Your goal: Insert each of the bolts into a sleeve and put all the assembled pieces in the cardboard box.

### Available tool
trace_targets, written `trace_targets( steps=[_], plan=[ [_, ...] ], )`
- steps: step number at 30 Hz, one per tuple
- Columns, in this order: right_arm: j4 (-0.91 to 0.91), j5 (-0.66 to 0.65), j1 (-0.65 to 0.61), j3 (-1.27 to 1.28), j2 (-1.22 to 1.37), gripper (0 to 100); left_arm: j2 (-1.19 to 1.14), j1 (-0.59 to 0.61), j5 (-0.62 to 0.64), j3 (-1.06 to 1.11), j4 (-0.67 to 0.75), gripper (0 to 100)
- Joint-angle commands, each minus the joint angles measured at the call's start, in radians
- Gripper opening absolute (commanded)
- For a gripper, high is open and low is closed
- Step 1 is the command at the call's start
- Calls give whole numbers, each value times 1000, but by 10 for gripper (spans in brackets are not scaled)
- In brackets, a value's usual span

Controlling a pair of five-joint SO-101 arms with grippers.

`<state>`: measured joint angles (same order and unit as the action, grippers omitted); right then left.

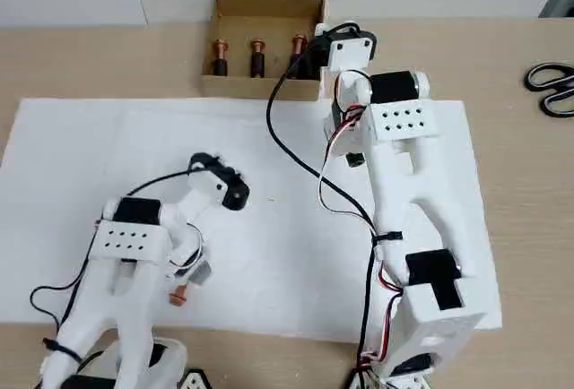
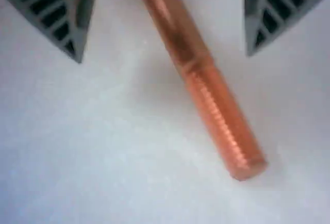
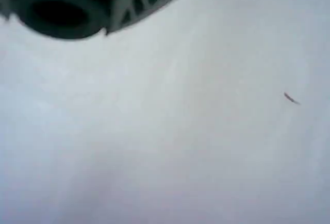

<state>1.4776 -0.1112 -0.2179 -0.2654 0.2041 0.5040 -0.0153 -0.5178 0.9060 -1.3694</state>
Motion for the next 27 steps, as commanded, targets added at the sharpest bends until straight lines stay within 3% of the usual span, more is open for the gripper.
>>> trace_targets(
  steps=[1,10,19,27],
  plan=[
    [10,11,-2,-54,-65,3,18,-6,6,27,26,192],
    [7,11,1,-54,-70,3,18,-5,6,142,101,183],
    [2,6,-2,-54,-71,4,18,15,8,177,133,3],
    [2,5,1,-54,-71,4,25,14,6,2,-57,6]
  ],
)
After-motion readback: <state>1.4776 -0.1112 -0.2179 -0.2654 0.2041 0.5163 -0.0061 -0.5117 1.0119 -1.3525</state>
